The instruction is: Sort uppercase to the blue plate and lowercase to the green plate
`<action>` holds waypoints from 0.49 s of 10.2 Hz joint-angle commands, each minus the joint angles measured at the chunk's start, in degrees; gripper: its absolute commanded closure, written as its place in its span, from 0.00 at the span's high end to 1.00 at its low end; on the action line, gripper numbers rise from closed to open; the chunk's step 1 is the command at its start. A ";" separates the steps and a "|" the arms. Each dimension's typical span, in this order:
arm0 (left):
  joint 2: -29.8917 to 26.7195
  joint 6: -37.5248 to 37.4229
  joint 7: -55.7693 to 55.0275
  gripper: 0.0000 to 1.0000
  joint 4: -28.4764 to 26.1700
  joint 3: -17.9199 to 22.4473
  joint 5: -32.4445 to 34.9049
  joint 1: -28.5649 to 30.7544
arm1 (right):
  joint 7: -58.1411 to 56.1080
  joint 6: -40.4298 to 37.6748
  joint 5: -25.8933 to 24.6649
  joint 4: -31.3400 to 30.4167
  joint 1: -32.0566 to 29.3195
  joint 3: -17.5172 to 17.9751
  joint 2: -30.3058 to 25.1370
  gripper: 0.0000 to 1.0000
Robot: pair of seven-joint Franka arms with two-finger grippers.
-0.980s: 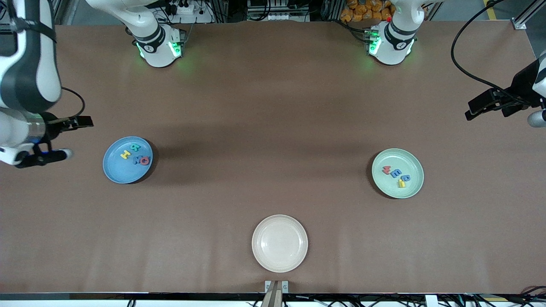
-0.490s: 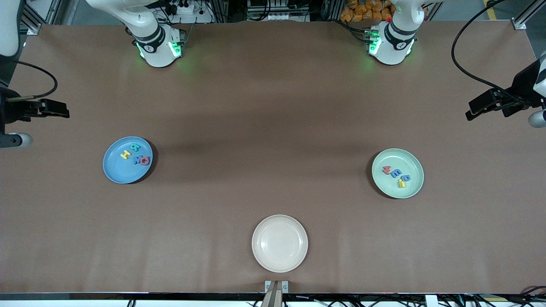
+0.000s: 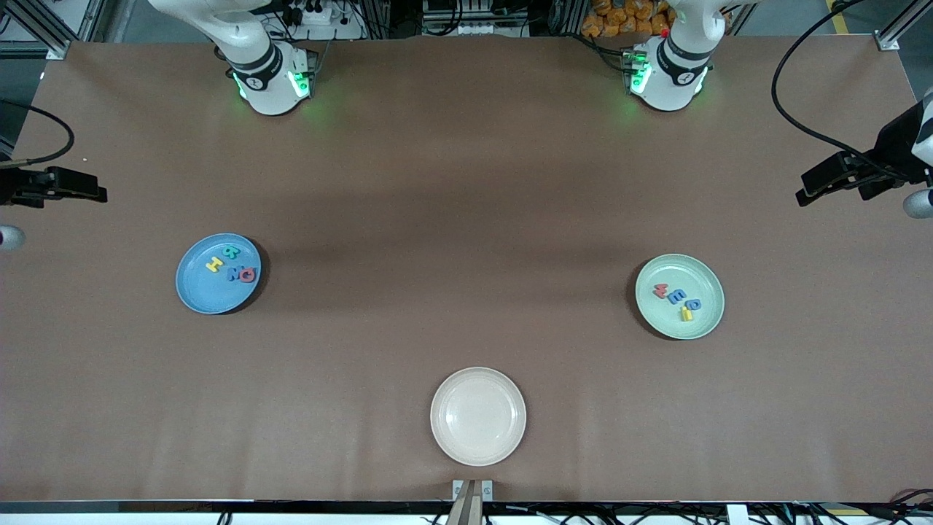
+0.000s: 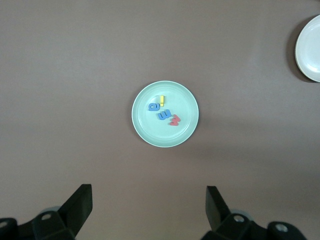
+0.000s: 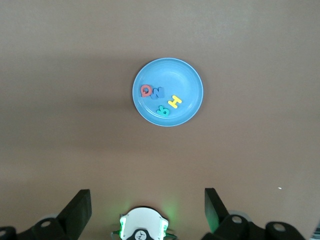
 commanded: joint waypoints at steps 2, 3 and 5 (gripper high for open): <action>-0.67 -0.40 0.31 1.00 0.40 -0.24 -0.89 0.21 | 2.65 4.48 -2.90 -6.33 -1.07 2.40 -4.55 1.00; -0.76 -0.40 0.22 1.00 0.49 -0.24 -0.80 0.21 | 4.32 6.15 -4.58 -10.45 -1.76 5.45 -7.53 1.00; -0.85 -0.40 0.05 1.00 0.49 -0.42 -0.45 0.21 | 4.25 16.13 -4.68 -23.60 -2.03 5.92 -16.65 1.00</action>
